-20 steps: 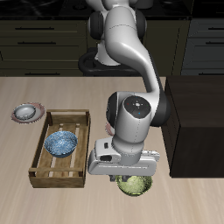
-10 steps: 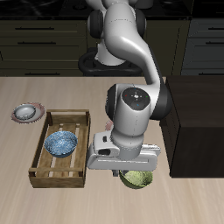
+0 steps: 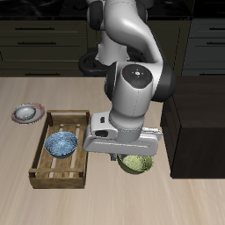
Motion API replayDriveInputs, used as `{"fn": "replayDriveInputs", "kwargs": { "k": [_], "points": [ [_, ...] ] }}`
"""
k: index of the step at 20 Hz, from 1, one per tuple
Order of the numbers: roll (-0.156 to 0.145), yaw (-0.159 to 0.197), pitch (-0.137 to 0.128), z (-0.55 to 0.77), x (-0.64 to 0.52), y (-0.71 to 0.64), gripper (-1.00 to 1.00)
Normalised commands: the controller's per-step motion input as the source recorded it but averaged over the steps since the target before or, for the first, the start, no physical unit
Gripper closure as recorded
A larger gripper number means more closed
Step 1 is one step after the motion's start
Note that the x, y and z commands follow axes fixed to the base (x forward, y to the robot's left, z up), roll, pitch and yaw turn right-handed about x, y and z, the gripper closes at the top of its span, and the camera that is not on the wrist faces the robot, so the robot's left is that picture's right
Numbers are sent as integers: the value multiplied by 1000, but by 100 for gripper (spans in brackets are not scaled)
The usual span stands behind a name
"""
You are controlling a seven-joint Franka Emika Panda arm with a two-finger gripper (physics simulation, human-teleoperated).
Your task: Place the white bowl on the off-center plate and place the green bowl on top of the wooden shelf
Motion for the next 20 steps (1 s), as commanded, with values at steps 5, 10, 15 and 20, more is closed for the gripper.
{"fn": "replayDriveInputs", "kwargs": {
  "k": [5,10,15,20],
  "points": [
    [-4,4,-53,417,-281,-142,100],
    [33,-1,-40,327,-303,-111,100],
    [16,10,-24,301,-249,-99,100],
    [1,-11,-33,419,-279,-123,100]
  ]
}}
